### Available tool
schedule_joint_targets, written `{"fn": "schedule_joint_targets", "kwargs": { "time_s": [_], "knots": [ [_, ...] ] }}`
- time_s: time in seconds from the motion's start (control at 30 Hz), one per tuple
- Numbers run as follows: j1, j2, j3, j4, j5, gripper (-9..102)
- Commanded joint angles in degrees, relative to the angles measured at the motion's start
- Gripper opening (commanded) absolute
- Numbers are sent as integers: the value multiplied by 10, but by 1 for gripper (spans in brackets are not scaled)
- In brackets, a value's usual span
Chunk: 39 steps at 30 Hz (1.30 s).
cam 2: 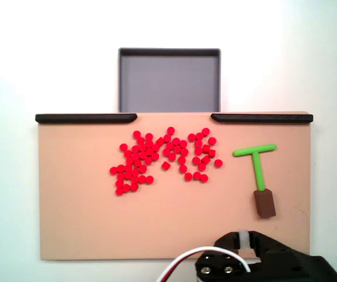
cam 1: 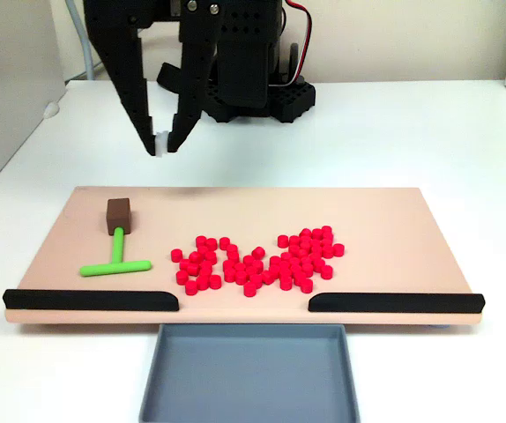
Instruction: Grasp a green tool by the dark brown handle.
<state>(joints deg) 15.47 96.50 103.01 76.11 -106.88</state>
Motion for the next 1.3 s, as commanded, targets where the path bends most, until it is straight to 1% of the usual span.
{"fn": "schedule_joint_targets", "kwargs": {
  "time_s": [0.0, 0.2, 0.77, 0.97, 1.17, 1.27],
  "knots": [
    [19, -4, -18, -10, -34, 0],
    [47, -27, -31, -12, -94, 0],
    [62, -95, -98, -13, -119, 1],
    [62, -99, -101, -25, -114, 9],
    [68, -108, -101, -48, -129, 21],
    [72, -116, -101, -49, -142, 22]
  ]
}}
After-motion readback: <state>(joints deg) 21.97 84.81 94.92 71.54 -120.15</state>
